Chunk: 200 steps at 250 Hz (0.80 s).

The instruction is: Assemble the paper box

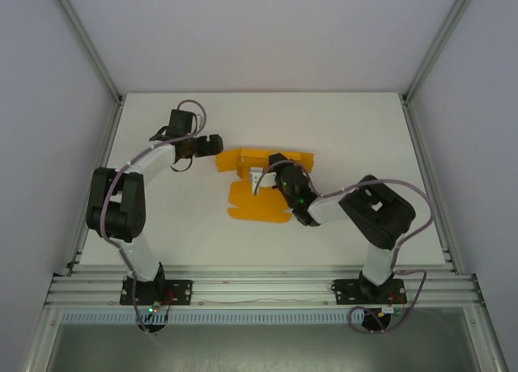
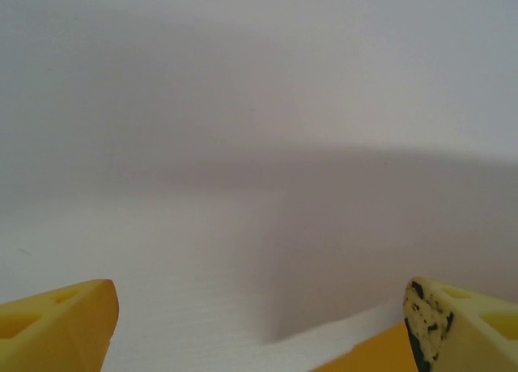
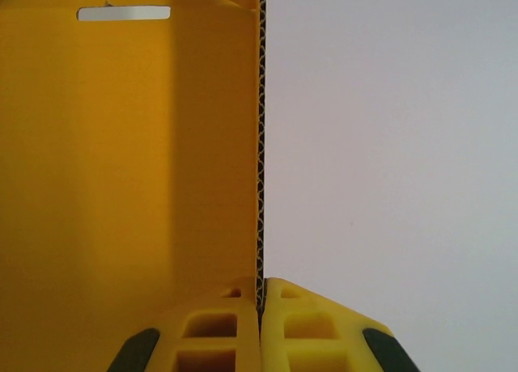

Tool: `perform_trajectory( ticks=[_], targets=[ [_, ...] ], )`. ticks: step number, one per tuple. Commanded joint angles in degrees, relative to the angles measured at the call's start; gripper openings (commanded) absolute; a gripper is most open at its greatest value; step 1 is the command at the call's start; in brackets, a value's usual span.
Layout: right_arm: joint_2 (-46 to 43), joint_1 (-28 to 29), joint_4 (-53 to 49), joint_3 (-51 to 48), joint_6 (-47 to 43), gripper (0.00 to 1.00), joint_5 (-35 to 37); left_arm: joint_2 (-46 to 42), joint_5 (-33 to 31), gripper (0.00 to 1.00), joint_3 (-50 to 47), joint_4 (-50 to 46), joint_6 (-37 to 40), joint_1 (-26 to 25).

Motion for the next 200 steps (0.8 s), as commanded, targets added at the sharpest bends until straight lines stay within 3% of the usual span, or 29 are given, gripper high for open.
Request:
perform_trajectory(
  ticks=[1, 47, 121, 168, 200],
  targets=[
    [2.6, -0.3, 4.2, 1.1, -1.5, 0.0, -1.2, 0.2, 5.8, 0.87, -1.2, 3.7, 1.6, -0.2],
    [4.5, -0.3, 7.7, 0.2, -2.2, 0.0, 0.0, -2.1, 8.0, 0.81, -7.5, 7.2, 2.9, -2.7],
    [3.3, 0.0, 7.0, -0.2, -1.7, 0.0, -0.2, -5.0, 13.1, 0.51, -12.7, 9.5, 3.2, -5.7],
    [3.1, 0.4, 6.5, -0.3, -1.2, 0.0, 0.0, -4.8, 17.3, 0.39, -13.6, 10.3, 4.6, -7.4],
    [2.9, 0.6, 7.1, -0.8, -1.2, 0.0, 0.0, -3.5, 16.1, 0.39, -14.2, 10.5, 5.2, -9.0]
  ],
)
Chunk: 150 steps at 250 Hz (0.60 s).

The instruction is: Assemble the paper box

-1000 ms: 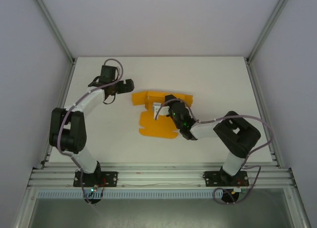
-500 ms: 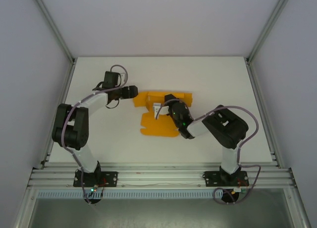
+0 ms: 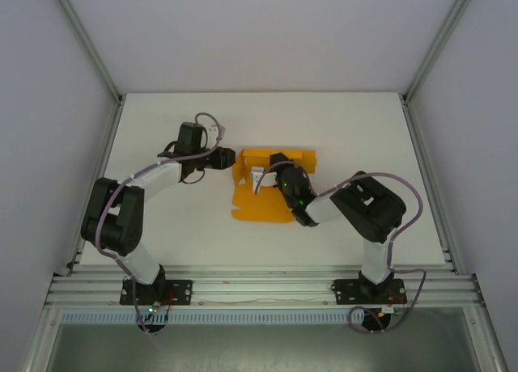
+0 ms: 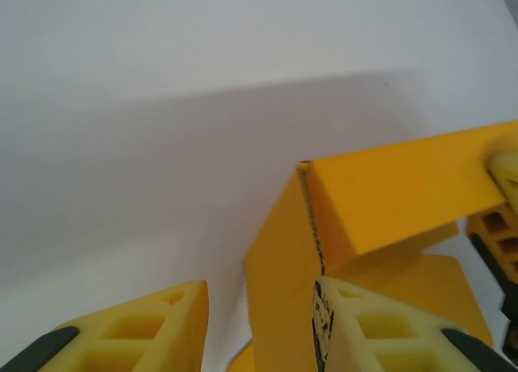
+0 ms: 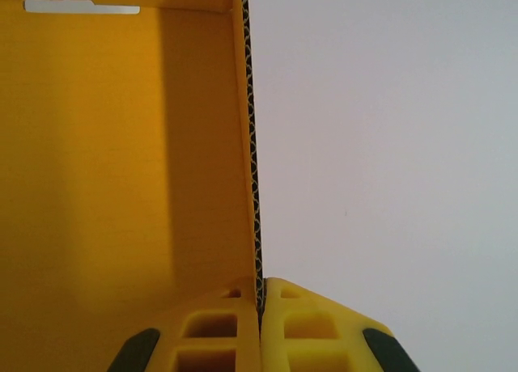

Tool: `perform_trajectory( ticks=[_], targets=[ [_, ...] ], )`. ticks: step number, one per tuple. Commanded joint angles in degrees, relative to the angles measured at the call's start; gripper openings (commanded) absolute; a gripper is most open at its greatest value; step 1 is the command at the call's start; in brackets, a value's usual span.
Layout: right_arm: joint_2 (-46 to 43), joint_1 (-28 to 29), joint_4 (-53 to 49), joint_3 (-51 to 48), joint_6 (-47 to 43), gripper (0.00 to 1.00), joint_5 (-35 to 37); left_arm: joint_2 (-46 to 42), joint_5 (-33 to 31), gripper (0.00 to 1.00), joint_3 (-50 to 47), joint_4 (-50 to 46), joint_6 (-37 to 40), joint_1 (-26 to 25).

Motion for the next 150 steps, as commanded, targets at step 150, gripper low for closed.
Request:
perform_trajectory(
  ticks=[150],
  targets=[
    [-8.3, 3.5, -11.7, -3.3, 8.3, 0.0, -1.0, 3.4, -9.3, 0.36, -7.7, 5.4, 1.4, -6.8]
  ],
)
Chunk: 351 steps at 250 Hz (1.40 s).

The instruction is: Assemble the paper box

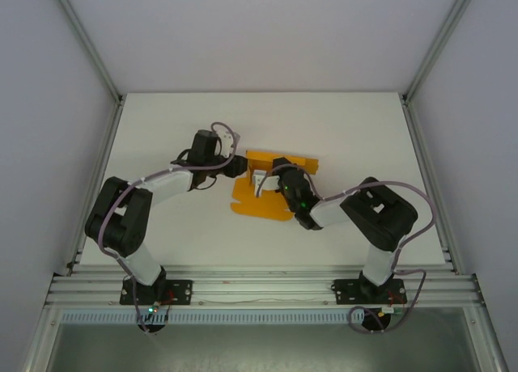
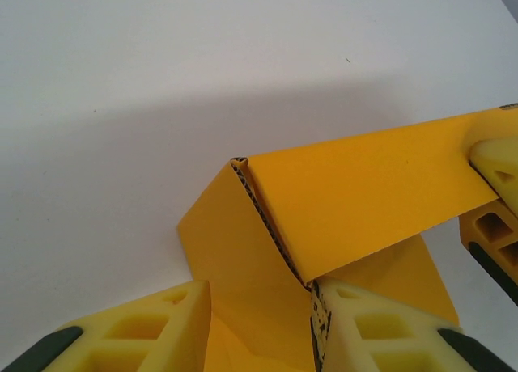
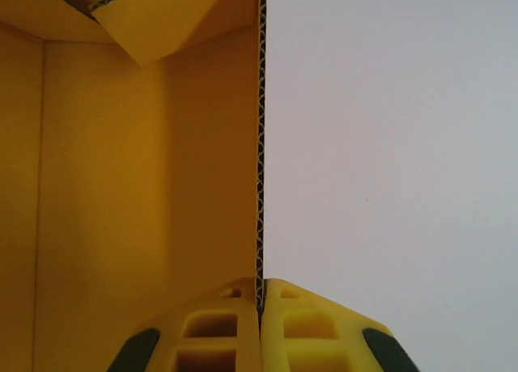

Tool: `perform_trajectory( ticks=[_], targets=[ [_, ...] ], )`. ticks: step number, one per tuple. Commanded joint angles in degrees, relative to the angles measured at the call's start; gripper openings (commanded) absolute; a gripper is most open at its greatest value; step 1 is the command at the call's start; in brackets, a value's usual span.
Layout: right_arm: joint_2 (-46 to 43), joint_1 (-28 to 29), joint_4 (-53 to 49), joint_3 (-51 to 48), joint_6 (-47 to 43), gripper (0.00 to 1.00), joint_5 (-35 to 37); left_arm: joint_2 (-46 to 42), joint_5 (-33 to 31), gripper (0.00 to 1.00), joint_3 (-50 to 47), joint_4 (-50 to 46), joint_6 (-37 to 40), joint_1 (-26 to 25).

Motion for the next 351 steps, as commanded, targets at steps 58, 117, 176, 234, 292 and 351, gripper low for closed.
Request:
perform_trajectory(
  ticks=[58, 117, 176, 234, 292, 351],
  targets=[
    [-1.2, 1.1, -4.3, -0.3, 2.5, 0.0, -2.1, -1.6, -9.3, 0.37, -8.7, -1.6, -2.8, -0.4],
    [-1.1, 1.0, -5.1, -0.2, 2.4, 0.0, -2.3, 0.3, -7.1, 0.38, -8.7, -0.6, -2.5, -0.4],
    [-1.1, 1.0, -7.3, 0.4, 2.3, 0.0, -1.8, 0.0, -0.1, 0.43, -7.8, 3.0, 1.9, -0.7],
    [-2.2, 1.0, -9.8, 0.7, 3.1, 0.0, -2.9, 3.5, -0.8, 0.64, -3.9, 0.3, 5.9, -1.1],
    [-3.3, 1.0, -13.0, 1.4, 3.5, 0.0, -4.8, 7.2, 5.8, 0.7, -0.2, 2.3, 10.7, -1.5],
    [-3.7, 1.0, -15.3, 1.0, 3.6, 0.0, -6.2, 8.7, 9.5, 0.74, 1.6, 3.4, 11.4, -2.0]
  ],
)
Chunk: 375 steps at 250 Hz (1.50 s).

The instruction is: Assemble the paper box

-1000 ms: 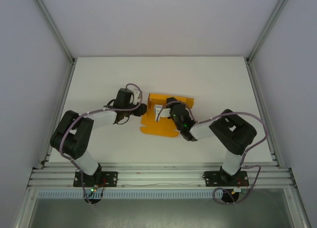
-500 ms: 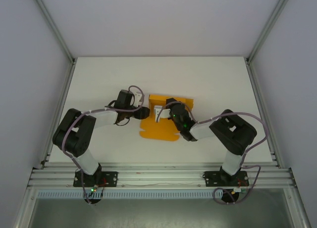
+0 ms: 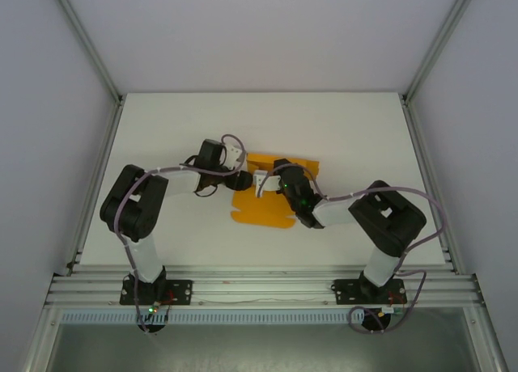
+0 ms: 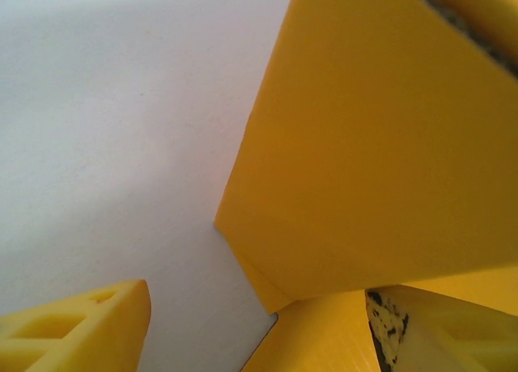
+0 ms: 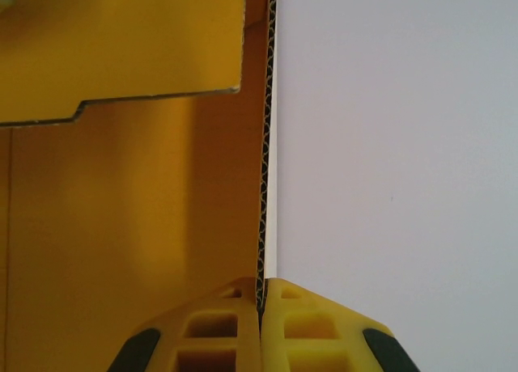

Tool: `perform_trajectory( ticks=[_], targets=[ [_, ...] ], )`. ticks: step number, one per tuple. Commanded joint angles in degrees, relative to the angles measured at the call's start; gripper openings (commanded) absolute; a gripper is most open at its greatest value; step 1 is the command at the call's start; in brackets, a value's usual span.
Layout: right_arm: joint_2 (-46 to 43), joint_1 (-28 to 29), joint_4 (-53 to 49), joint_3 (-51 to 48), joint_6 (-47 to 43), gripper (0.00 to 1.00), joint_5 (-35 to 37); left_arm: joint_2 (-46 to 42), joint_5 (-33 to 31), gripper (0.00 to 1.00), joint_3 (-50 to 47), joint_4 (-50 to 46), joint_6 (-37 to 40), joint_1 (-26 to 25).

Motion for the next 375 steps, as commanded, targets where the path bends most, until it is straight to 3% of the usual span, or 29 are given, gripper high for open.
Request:
perform_trajectory(
  ticks=[1, 14, 74, 116, 142, 224, 267, 348, 375],
  targets=[
    [-0.2, 1.1, -6.5, 0.3, 0.7, 0.0, -5.0, 0.2, 5.9, 0.74, 1.9, 3.3, 2.2, -1.6],
    [0.0, 1.1, -5.1, 0.4, 1.3, 0.0, -3.9, -0.4, 5.9, 0.74, 1.4, 2.2, 3.4, -1.9],
    [-0.4, 1.1, -3.1, -0.5, 0.7, 0.0, -3.7, -4.2, -5.2, 0.69, -2.6, -0.7, 3.6, -1.3],
    [0.0, 1.1, -0.1, -0.5, -1.3, 0.0, -4.1, -6.2, -3.7, 0.7, -3.9, -0.2, 4.1, -1.0],
    [-1.2, 1.1, 0.3, -0.6, -1.6, 0.0, -4.7, -7.2, -7.3, 0.72, -4.3, -2.1, 5.2, -0.6],
    [-1.0, 1.2, 3.3, 0.1, -2.4, 0.0, -4.2, -8.9, -5.3, 0.75, -5.2, -1.4, 3.3, 0.1],
    [-0.9, 0.2, 0.6, 0.3, -3.2, 0.0, -5.8, -7.5, -6.5, 0.75, -3.7, -1.5, 3.0, 0.2],
    [8.1, 0.8, 6.5, -2.9, -14.5, 0.0, -5.6, -3.9, -8.0, 0.74, -1.5, -2.9, 1.6, -0.4],
    [10.1, 1.3, 9.8, -3.8, -12.4, 0.0, -4.2, -3.6, -9.0, 0.74, -2.6, -2.4, 1.6, -0.5]
  ],
)
